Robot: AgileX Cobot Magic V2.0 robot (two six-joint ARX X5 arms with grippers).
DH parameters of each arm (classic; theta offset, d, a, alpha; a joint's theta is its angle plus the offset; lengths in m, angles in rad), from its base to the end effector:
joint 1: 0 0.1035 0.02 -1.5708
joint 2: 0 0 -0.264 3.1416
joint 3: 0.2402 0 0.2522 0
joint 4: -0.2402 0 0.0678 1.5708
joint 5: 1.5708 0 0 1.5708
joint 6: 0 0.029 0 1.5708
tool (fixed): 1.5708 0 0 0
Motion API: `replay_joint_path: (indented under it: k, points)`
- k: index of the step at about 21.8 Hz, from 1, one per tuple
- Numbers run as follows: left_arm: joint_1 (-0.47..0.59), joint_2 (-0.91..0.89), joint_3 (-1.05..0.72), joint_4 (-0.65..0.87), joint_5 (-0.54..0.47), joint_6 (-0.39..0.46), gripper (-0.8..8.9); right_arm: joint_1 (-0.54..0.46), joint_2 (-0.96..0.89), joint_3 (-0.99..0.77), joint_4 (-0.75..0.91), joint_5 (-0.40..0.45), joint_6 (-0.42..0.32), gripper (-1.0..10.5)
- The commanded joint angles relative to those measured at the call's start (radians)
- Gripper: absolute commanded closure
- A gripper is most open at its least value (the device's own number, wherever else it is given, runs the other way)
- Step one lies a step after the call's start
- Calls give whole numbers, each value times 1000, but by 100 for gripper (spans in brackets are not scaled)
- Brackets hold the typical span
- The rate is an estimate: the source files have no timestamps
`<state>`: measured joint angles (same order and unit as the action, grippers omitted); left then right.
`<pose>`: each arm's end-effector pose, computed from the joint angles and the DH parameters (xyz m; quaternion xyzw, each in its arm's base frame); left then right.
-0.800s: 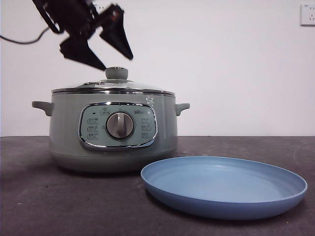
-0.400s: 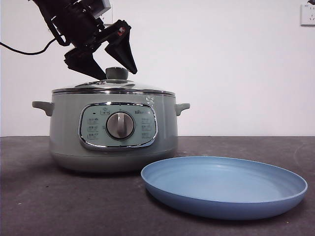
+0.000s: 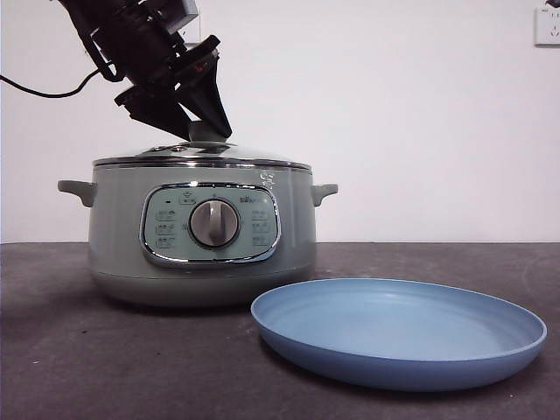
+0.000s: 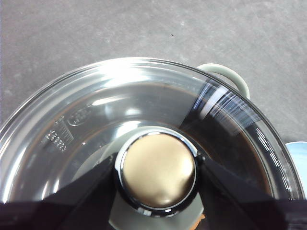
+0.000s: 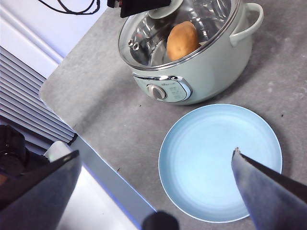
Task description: Take the potato out from the steamer,put the potato on the plate,close the lid
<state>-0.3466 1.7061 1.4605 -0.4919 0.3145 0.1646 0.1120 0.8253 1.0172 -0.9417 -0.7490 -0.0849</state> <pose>0.3529 -0.1370 0.2996 0.0783 0.3343 -0.3314 0.8788 0.1320 0.0347 0.3424 0.0787 0.3310 0.4027 0.8497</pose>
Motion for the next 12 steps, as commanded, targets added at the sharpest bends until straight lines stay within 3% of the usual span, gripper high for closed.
replay_joint_path:
  k: [1,12]
  points:
    - [-2,11,0,-2,0,3,822,3,0,1,7,0,5,267]
    - [1,-93,1,21,3,-14,822,3,29,1,45,22,24,268]
